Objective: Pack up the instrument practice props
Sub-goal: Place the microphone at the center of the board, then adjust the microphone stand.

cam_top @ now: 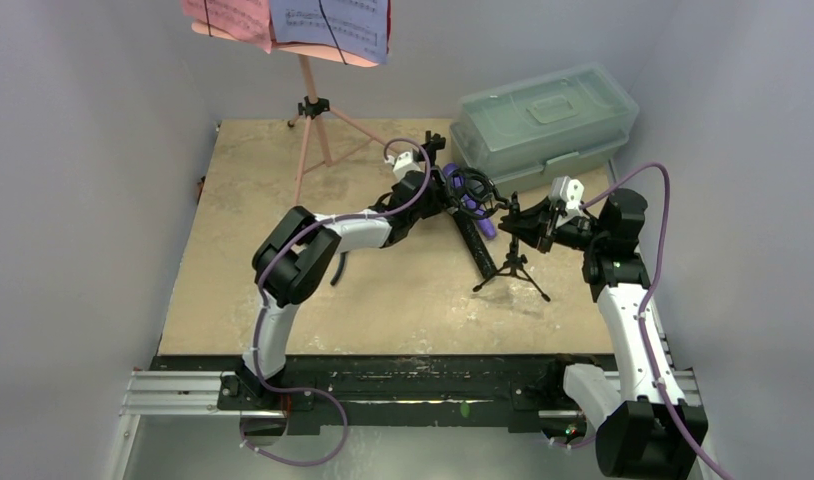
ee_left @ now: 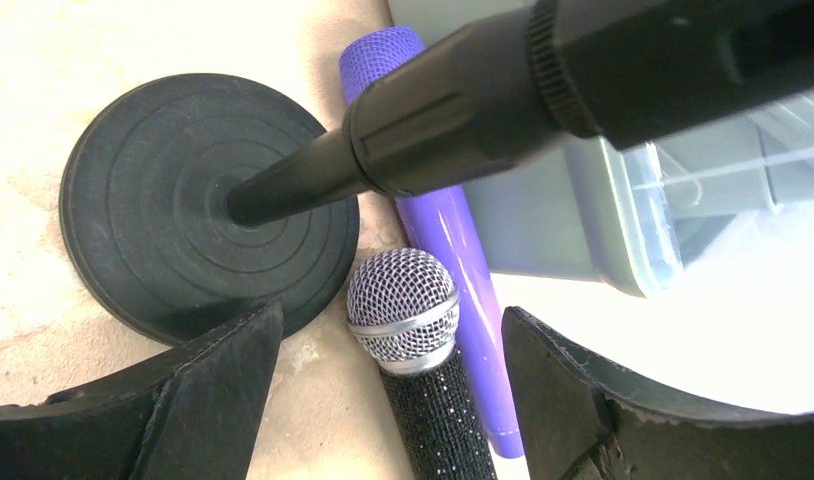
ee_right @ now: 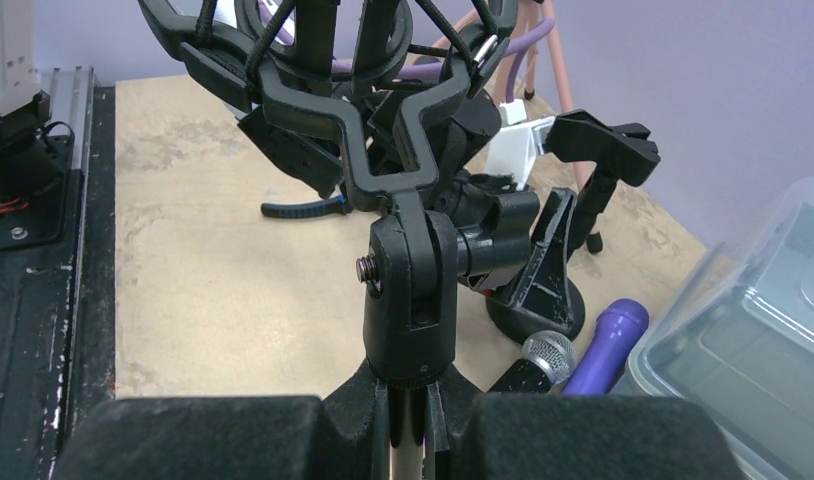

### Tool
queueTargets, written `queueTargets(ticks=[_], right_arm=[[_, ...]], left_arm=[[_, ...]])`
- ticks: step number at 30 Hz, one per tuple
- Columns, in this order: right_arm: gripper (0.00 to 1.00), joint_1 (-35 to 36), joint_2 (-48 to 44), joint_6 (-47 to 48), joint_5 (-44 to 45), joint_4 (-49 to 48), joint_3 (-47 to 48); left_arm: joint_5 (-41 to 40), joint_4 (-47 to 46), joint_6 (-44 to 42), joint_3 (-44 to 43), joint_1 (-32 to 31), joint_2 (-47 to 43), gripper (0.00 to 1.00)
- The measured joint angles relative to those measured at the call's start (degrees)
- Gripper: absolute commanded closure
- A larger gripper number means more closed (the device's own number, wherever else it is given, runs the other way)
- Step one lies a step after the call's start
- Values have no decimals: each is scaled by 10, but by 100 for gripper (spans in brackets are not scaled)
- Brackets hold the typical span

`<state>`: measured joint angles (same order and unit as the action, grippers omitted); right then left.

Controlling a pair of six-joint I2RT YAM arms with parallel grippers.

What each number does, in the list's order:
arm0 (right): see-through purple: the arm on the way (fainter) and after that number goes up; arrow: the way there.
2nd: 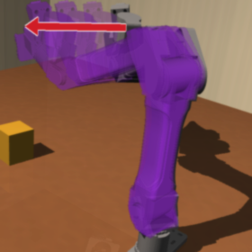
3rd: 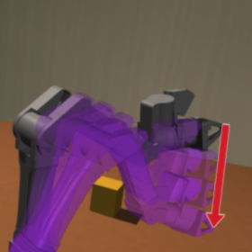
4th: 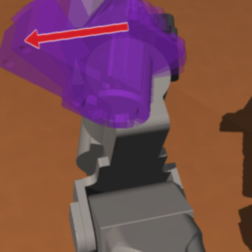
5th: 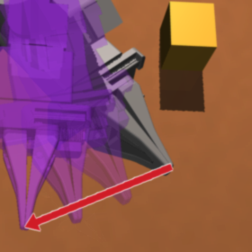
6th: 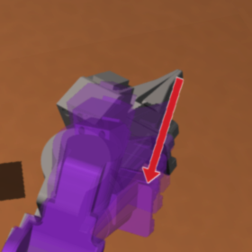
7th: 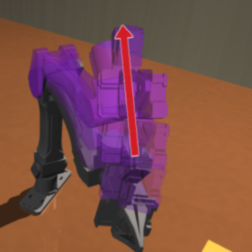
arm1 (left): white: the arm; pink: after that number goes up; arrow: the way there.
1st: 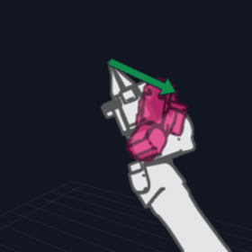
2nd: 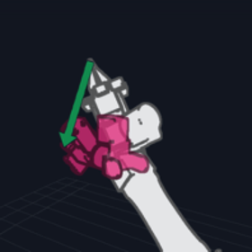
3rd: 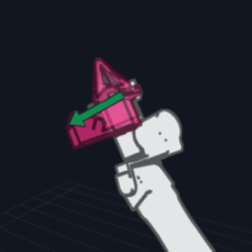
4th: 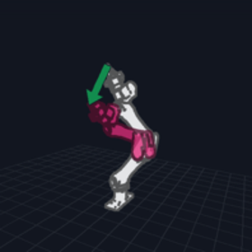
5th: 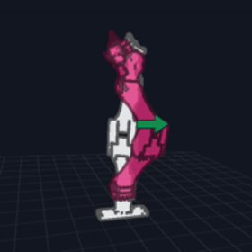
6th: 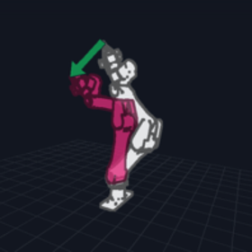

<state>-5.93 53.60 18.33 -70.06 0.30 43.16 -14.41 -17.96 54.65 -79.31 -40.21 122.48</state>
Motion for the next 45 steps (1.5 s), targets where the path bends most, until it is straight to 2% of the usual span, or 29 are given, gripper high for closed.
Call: queueTargets(ticks=[10, 19, 24, 28, 32, 36, 41, 45], right_arm=[[100, -2, 0, 11, -1, 14, 0], [100, -11, 0, 18, -18, 19, 0], [100, -16, 0, 17, -34, 19, 0], [100, -18, -1, 7, -51, 19, 0], [100, -20, -13, -3, -76, 27, 3], [100, -20, -20, 10, -112, 70, 31], [100, -19, -20, 97, -157, 183, 77], [100, 5, -18, 146, -167, 233, 86]], left_arm=[[74, -67, -66, 102, 0, -74, 21], [222, -224, -149, 292, -1, -206, 17], [271, -327, -174, 410, -9, -293, 12], [283, -376, -213, 480, -46, -355, 10], [283, -387, -261, 518, -94, -409, 9], [282, -395, -299, 551, -109, -467, 1], [260, -450, -300, 606, -109, -520, 0], [257, -500, -293, 631, -109, -518, 3]])
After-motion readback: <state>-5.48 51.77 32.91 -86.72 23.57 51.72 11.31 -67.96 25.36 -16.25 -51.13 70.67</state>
